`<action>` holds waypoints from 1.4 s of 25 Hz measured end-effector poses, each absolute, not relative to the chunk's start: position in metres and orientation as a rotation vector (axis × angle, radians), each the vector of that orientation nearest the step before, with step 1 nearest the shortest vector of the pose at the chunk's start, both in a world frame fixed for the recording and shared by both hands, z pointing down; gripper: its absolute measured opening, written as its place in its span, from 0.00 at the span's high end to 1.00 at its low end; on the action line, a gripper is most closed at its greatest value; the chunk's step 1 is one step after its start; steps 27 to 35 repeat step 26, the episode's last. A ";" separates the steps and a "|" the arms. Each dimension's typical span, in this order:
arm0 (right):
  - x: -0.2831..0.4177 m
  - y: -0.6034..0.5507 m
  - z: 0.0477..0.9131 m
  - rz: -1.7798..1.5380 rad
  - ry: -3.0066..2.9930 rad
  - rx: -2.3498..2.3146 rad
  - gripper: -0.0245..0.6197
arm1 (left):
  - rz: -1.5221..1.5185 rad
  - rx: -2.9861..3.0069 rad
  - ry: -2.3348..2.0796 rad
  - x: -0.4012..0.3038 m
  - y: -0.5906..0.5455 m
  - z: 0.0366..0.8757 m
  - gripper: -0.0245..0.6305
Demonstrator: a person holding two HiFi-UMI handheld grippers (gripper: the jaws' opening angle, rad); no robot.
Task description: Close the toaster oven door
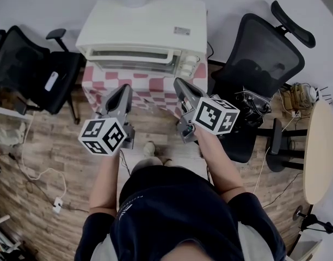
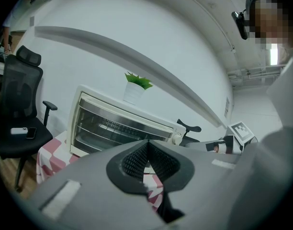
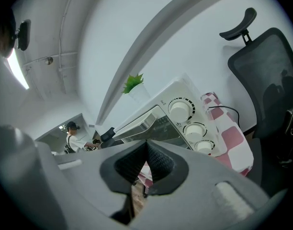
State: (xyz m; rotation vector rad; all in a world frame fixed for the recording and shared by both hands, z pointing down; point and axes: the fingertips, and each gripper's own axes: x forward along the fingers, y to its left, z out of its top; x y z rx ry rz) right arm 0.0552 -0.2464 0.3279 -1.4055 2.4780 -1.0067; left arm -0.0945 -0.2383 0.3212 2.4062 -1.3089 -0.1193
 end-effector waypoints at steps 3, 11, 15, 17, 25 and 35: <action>0.054 -0.246 0.326 -0.965 2.508 -1.426 0.96 | -0.116 2.407 -1.309 -0.094 -0.238 0.321 0.94; 0.054 -0.246 0.329 -0.955 2.530 -1.439 0.96 | -0.114 2.412 -1.307 -0.093 -0.239 0.319 0.94; 0.055 -0.248 0.328 -0.959 2.530 -1.439 0.96 | -0.111 2.415 -1.301 -0.091 -0.241 0.317 0.94; 0.055 -0.249 0.328 -0.964 2.528 -1.434 0.96 | -0.111 2.414 -1.299 -0.091 -0.242 0.317 0.94; 0.054 -0.251 0.331 -0.975 2.534 -1.420 0.96 | -0.110 2.413 -1.297 -0.092 -0.245 0.319 0.94; 0.053 -0.251 0.331 -0.974 2.537 -1.419 0.96 | -0.110 2.413 -1.297 -0.092 -0.245 0.319 0.94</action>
